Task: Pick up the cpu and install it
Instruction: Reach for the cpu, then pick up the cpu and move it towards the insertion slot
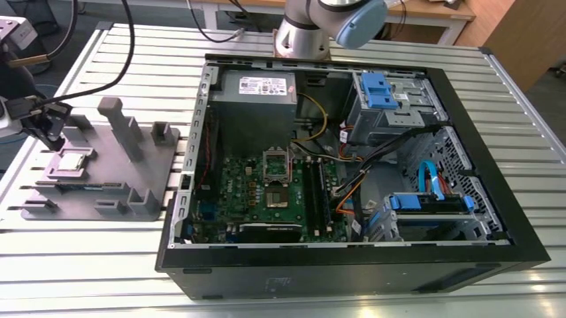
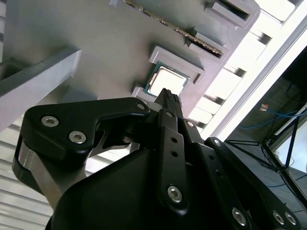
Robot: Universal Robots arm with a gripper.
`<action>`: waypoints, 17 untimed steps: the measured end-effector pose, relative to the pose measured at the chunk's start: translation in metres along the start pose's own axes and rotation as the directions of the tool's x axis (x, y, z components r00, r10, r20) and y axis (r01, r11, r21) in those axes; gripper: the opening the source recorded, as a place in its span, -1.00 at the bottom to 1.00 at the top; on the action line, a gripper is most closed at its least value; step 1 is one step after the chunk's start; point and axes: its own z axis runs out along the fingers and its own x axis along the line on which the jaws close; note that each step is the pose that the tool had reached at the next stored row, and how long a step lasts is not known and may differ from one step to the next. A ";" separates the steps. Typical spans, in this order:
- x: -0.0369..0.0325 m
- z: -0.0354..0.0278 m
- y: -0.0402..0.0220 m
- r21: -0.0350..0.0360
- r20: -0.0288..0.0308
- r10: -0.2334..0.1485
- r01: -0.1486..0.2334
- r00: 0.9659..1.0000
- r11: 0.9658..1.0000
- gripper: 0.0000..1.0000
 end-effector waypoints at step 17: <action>0.0000 0.0020 -0.0001 0.003 -0.030 0.001 -0.001 1.000 1.000 -0.79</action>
